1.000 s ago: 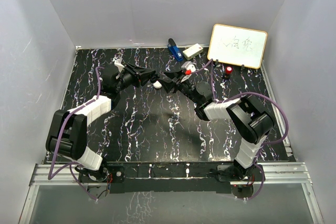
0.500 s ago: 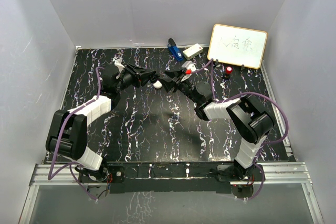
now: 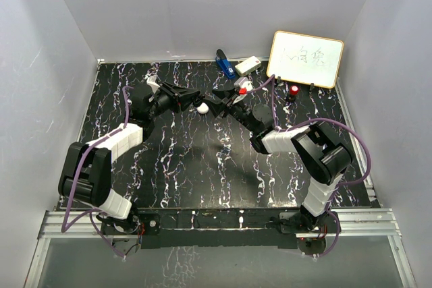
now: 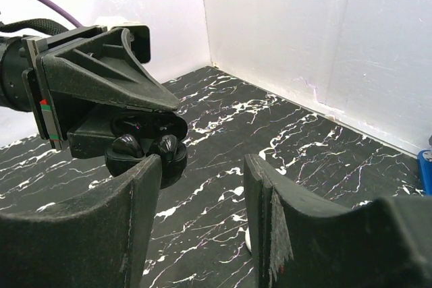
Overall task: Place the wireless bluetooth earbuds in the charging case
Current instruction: Adjust the earbud with the charging case.
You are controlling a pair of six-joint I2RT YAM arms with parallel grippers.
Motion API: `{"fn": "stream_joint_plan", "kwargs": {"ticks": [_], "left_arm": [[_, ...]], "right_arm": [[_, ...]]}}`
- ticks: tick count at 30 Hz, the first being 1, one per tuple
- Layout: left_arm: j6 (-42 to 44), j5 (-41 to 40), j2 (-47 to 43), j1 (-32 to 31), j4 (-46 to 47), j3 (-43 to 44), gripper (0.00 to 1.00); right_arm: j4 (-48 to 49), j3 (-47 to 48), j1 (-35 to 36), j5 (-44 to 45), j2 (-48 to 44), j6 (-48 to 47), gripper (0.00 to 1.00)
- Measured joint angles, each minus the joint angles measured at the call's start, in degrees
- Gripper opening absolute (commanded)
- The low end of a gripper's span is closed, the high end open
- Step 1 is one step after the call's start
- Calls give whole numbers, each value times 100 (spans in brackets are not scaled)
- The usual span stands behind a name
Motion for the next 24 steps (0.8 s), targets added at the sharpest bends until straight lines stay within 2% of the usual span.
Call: {"fn": "stream_joint_plan", "kwargs": {"ticks": [24], "left_arm": [[9,-46,-52,-31,-74,-44,0]], "right_arm": [[-28,120,-15,133,2,-2,53]]}}
